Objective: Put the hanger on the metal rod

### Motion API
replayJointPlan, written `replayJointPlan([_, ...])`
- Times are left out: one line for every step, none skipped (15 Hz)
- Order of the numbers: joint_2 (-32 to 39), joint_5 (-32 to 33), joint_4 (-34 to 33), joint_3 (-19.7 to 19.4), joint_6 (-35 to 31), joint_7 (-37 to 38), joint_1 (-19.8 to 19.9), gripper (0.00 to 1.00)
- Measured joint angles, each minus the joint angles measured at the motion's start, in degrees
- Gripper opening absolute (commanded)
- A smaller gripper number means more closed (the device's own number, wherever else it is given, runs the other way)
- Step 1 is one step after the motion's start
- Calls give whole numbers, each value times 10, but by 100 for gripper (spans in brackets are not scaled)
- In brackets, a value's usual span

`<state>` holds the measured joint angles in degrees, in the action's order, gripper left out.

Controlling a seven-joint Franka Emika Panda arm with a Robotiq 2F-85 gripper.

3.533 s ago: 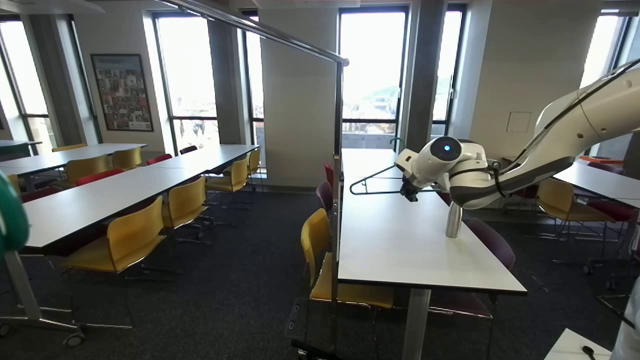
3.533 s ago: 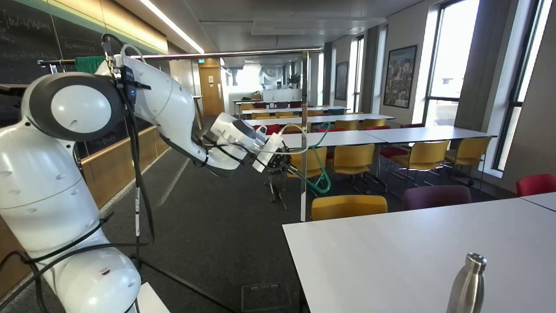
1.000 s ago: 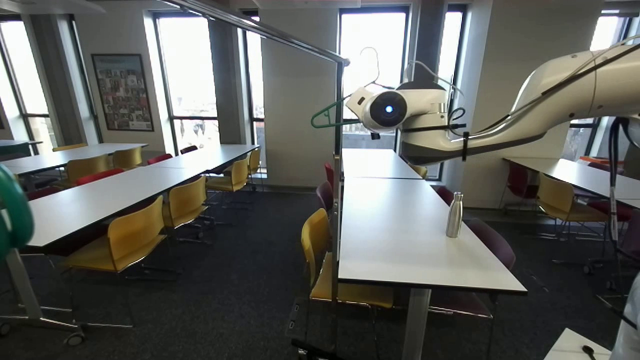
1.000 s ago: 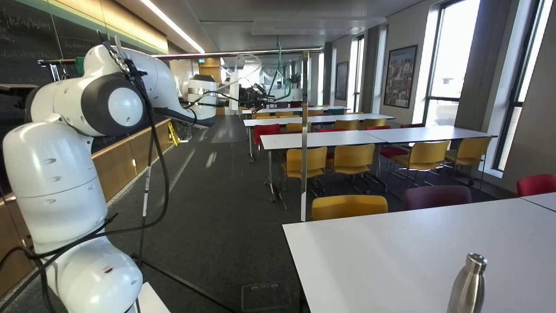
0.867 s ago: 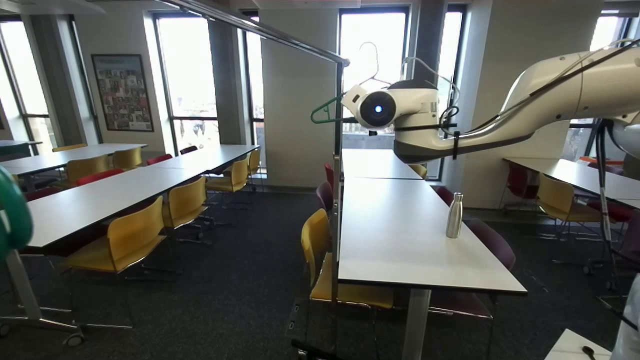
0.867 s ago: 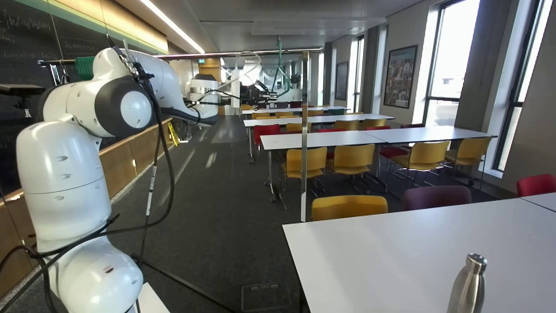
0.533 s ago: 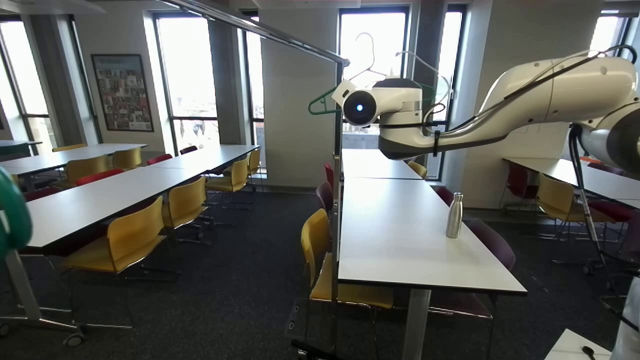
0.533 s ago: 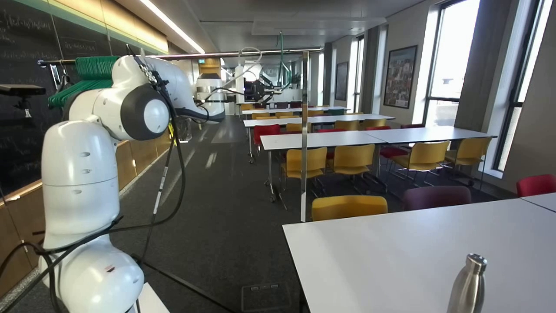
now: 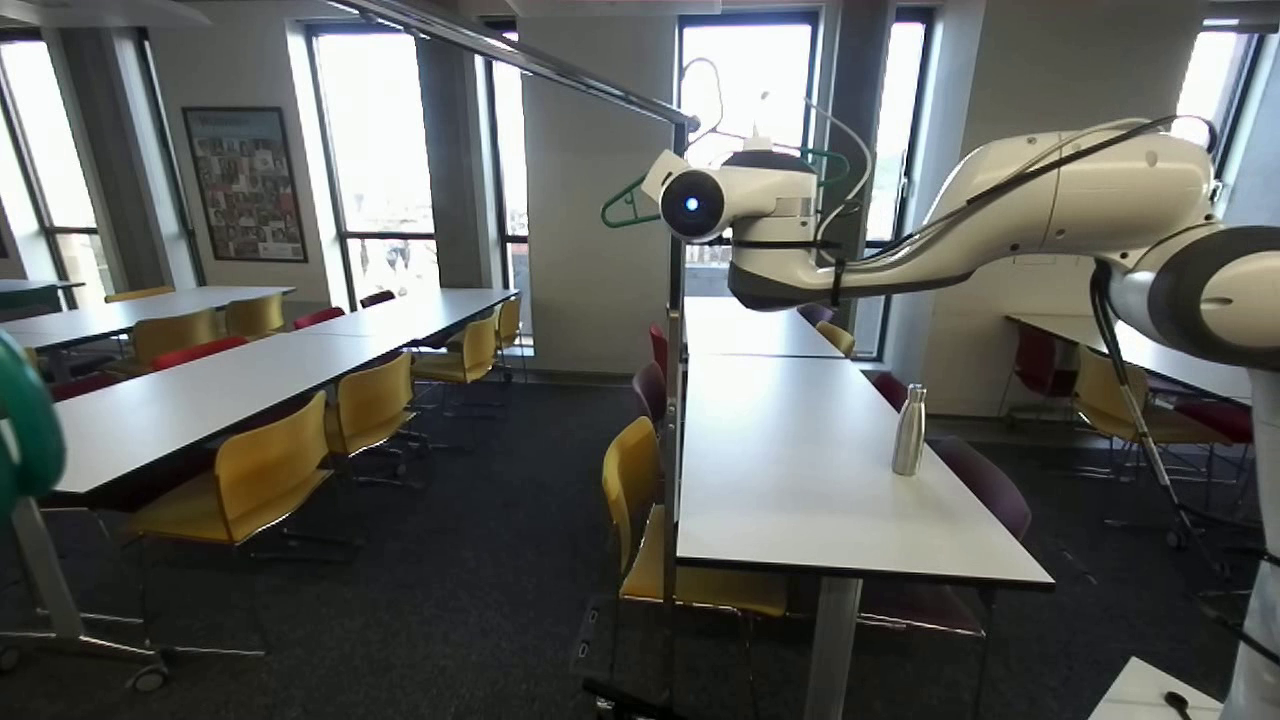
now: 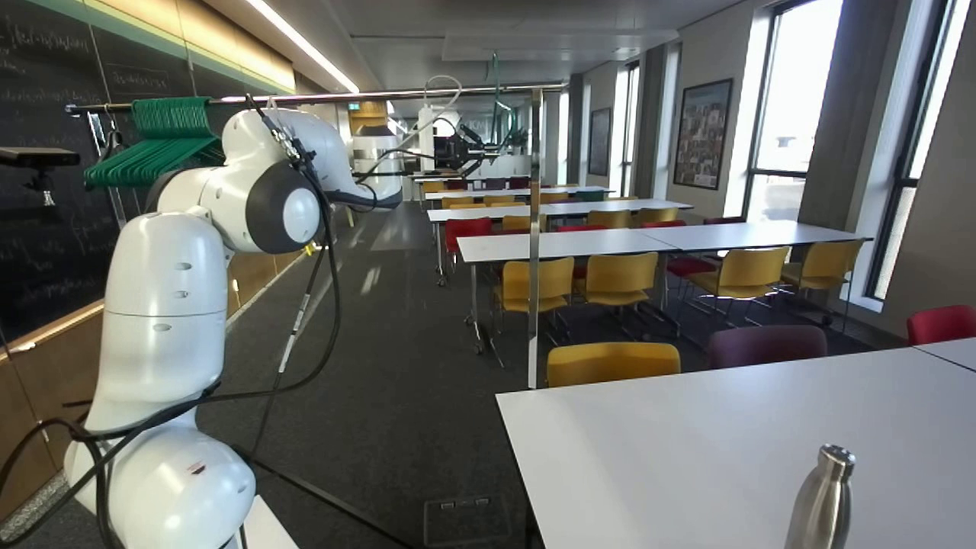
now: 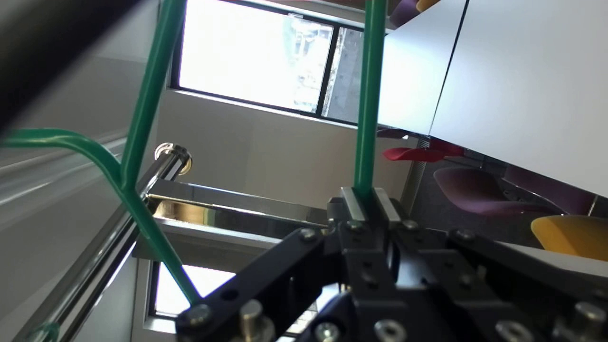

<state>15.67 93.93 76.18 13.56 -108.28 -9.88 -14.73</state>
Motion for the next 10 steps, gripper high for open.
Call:
replayJointPlan([4,0,-7,-2,1,-16,-4,2])
replayJointPlan([7,0,-12,-3,1,-31,-6,2])
replayJointPlan([9,0,-16,-5,2,-47,-10,2])
replayJointPlan([12,0,-21,-7,3,-64,-12,2])
replayJointPlan([14,0,-25,-8,4,-81,-15,2])
replayJointPlan([16,1,-28,-11,4,-97,-18,2])
replayJointPlan([18,1,-30,-13,4,-113,-21,2])
replayJointPlan([19,1,-31,-15,4,-128,-23,2])
replayJointPlan([19,1,-31,-17,4,-142,-25,2])
replayJointPlan([20,1,-31,-18,4,-155,-26,2])
